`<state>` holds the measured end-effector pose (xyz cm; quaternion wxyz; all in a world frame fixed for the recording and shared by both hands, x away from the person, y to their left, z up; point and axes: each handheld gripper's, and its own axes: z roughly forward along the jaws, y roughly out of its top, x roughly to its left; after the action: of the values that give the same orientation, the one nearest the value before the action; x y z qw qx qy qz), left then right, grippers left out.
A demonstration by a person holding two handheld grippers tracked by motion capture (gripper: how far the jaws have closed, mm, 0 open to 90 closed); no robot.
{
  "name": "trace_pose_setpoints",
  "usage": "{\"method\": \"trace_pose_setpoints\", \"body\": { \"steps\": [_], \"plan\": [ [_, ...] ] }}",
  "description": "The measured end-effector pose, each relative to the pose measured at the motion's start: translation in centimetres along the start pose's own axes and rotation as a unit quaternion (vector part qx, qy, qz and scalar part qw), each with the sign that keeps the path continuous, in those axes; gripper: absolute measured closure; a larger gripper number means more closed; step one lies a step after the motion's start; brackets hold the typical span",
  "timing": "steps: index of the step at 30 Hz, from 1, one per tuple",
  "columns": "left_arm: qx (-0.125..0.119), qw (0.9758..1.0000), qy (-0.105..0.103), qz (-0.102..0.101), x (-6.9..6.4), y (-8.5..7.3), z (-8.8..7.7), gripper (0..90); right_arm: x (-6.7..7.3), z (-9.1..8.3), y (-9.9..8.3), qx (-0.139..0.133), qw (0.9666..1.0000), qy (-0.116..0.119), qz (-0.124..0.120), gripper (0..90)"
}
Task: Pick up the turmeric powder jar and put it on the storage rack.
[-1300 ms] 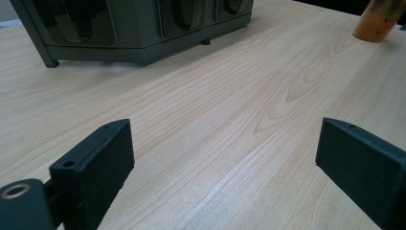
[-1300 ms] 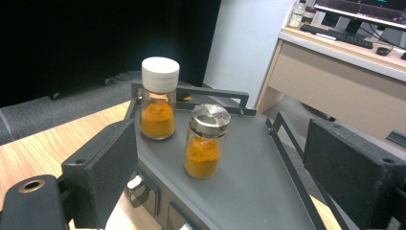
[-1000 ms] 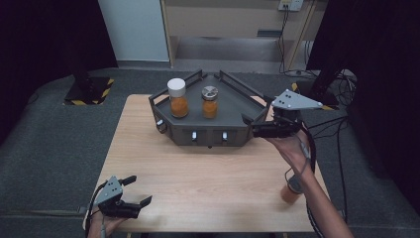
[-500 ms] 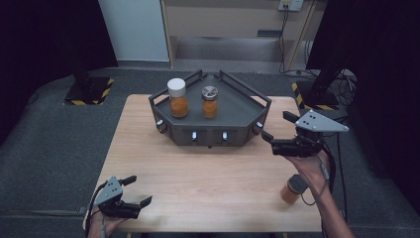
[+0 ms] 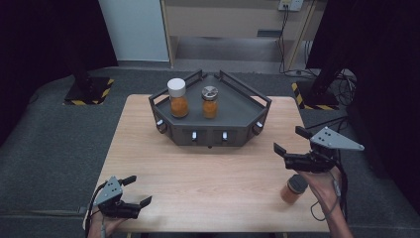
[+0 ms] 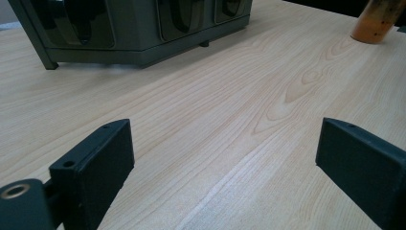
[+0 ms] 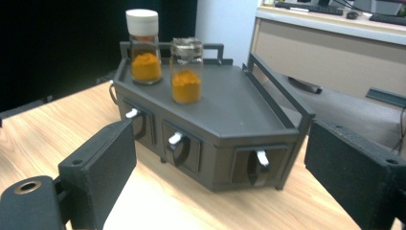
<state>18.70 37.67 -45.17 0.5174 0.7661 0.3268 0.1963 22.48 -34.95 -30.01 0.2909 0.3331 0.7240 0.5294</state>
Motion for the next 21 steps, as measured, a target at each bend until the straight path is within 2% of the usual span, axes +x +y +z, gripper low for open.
{"method": "trace_pose_setpoints", "body": {
  "steps": [11,21],
  "plan": [
    [-0.001,1.0,0.0,-0.001,0.0,0.0,0.0,5.1,0.3,-2.1,-2.3,0.008,0.9999,-0.013,0.004,10.2],
    [0.001,1.0,0.001,-0.001,-0.1,0.0,0.0,5.1,0.6,-4.0,-5.9,0.011,0.9992,-0.022,0.031,10.0]
  ]
}}
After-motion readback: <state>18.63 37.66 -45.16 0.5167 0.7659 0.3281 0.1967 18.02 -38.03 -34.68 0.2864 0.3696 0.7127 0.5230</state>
